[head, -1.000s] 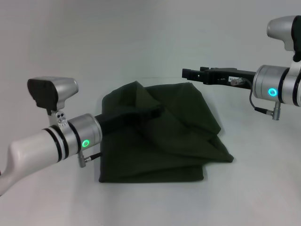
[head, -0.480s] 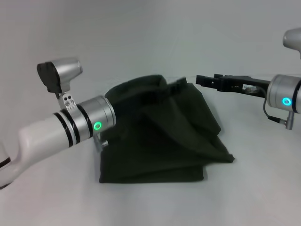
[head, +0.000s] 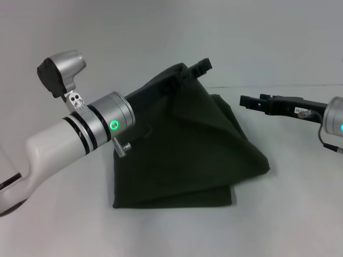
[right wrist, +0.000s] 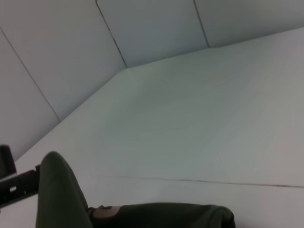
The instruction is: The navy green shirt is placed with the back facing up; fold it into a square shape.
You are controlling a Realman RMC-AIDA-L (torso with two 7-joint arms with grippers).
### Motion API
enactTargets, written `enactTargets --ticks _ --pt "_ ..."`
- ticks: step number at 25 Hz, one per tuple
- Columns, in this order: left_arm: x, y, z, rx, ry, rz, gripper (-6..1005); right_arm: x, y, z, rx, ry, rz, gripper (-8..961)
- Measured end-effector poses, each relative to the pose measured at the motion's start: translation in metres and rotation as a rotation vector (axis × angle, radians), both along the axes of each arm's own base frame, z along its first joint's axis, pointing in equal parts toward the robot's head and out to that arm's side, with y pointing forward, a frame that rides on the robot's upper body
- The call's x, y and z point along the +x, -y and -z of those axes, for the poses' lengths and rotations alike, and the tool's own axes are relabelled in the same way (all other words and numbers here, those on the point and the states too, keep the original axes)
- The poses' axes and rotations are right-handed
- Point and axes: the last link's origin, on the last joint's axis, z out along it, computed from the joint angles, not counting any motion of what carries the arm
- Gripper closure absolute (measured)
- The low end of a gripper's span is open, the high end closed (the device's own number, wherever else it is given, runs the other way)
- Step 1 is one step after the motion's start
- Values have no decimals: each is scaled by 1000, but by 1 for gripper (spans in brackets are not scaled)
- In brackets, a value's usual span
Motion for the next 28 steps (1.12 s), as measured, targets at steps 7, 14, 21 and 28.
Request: enactTargets --ticks 7,14,21,28 --pt "1 -2 2 3 17 -32 126 10 7 -4 2 -3 6 209" --pt "-2 -5 3 5 46 -85 124 18 11 -13 8 -7 0 209" --pt "-7 -4 2 12 37 -96 124 18 21 -17 -32 -34 -46 209" --pt "-15 -4 -1 23 23 -108 125 23 33 -27 -67 -70 -76 208"
